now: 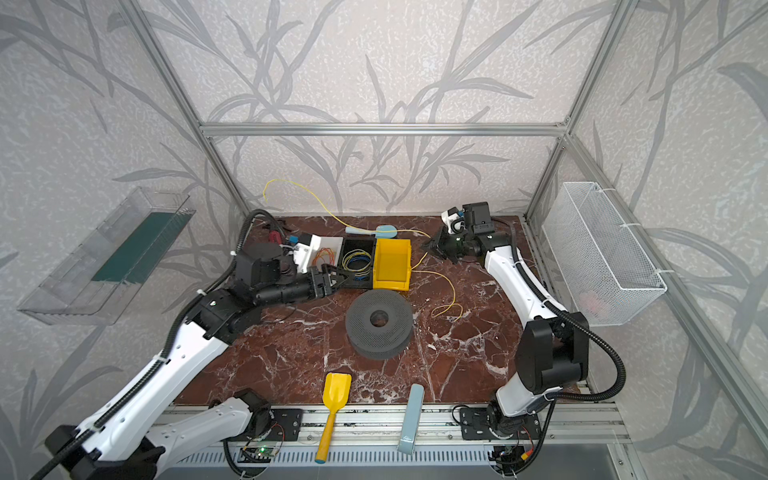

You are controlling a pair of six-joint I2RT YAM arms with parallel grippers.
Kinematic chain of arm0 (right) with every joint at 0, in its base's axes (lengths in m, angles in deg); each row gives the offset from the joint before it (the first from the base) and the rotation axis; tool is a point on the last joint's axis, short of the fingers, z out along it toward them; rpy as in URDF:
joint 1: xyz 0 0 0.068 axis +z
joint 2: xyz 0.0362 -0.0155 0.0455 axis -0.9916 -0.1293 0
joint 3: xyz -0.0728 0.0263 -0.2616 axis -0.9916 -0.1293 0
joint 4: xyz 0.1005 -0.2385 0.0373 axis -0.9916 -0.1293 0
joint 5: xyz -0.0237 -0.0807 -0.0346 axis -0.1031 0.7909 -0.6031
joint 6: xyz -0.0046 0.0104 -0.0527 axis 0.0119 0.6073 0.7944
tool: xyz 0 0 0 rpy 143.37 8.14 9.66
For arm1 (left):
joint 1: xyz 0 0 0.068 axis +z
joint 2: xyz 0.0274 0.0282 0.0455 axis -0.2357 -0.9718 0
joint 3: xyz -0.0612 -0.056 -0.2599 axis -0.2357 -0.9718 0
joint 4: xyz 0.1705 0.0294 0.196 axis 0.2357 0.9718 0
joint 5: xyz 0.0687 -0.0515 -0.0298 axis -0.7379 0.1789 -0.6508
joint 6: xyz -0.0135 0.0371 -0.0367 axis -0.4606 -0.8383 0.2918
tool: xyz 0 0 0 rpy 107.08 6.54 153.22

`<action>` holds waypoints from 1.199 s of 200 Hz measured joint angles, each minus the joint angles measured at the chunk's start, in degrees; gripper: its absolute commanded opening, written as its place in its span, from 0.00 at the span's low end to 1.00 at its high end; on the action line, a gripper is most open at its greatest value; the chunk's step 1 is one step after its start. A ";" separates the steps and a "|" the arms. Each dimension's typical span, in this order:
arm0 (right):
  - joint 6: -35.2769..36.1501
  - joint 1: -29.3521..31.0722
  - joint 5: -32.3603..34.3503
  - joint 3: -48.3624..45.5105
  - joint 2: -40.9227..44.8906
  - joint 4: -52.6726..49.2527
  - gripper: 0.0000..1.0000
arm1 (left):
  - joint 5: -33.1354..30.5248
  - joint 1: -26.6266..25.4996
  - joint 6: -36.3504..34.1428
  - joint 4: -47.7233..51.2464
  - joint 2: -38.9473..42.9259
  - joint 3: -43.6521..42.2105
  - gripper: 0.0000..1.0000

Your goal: Wrap the cables

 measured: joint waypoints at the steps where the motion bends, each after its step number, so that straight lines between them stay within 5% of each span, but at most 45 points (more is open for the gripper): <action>1: 0.00 0.09 -0.04 0.00 0.02 0.02 0.00 | -0.09 -0.42 0.26 -0.59 -0.31 0.02 0.65; 42: 0.87 6.34 -0.48 1.25 2.16 -0.94 0.00 | -8.83 -7.15 2.64 -14.99 -8.74 0.11 0.63; 135: 9.38 13.29 -0.35 2.60 6.10 -2.64 0.00 | -15.06 -8.13 4.31 -26.97 -21.09 6.47 0.59; 212: 14.67 15.87 -0.28 3.80 6.08 -5.77 0.00 | -16.11 -8.07 3.85 -29.92 -23.74 7.21 0.15; 240: 15.80 16.22 0.20 3.85 6.10 -6.51 0.00 | -16.13 -8.09 3.91 -30.32 -23.61 7.23 0.09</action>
